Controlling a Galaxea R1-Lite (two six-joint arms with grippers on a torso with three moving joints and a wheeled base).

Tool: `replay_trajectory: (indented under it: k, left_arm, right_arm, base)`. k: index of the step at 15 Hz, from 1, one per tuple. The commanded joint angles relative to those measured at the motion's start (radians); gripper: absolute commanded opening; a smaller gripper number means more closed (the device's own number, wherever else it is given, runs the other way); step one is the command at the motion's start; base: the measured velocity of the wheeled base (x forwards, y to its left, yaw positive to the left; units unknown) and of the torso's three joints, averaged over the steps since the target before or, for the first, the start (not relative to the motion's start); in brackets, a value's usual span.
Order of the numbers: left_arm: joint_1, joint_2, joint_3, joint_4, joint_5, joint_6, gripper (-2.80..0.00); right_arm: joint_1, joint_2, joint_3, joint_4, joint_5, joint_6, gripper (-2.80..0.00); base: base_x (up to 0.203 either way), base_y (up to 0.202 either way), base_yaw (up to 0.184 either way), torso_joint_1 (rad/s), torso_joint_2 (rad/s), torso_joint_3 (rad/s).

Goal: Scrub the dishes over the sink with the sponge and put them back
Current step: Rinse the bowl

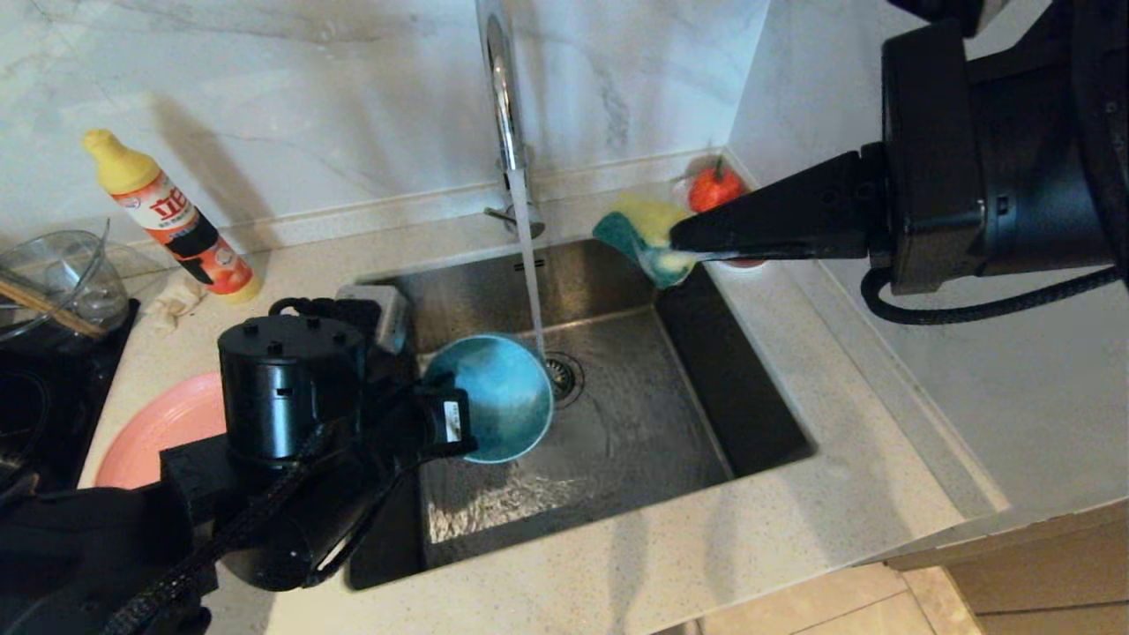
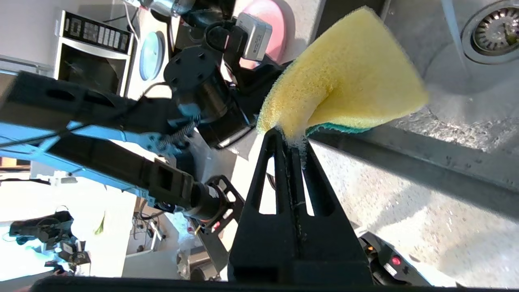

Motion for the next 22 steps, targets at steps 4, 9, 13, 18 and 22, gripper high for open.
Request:
replay_trajectory:
  k: [4,9,13,18,22]
  left_arm:
    - [0.114,0.003,-0.020,0.278,-0.089,-0.117,-2.80]
    - [0.159,0.143,-0.207,0.367,-0.166,-0.304,-2.80]
    - [0.161,0.253,-0.409,0.501,-0.170,-0.430,-2.80]
    - [0.181,0.318,-0.482,0.528,-0.170,-0.466,-2.80]
    - [0.205,0.363,-0.539,0.528,-0.170,-0.497,-2.80]
  right_arm:
    - [-0.010,-0.035,0.091,-0.005,-0.003,0.000,-2.80]
    - [-0.010,-0.050,0.143,-0.008,-0.002,-0.022,-2.80]
    - [-0.010,-0.061,0.160,-0.008,0.000,-0.036,-2.80]
    - [-0.010,-0.064,0.179,-0.009,0.006,-0.035,-2.80]
    - [-0.010,-0.066,0.181,-0.009,0.006,-0.035,-2.80]
  base:
    - [0.000,0.000,0.000,0.000,0.00,0.000]
    - [0.000,0.000,0.000,0.000,0.00,0.000]
    - [0.000,0.000,0.000,0.000,0.00,0.000]
    - [0.000,0.000,0.000,0.000,0.00,0.000]
    - [0.000,0.000,0.000,0.000,0.00,0.000]
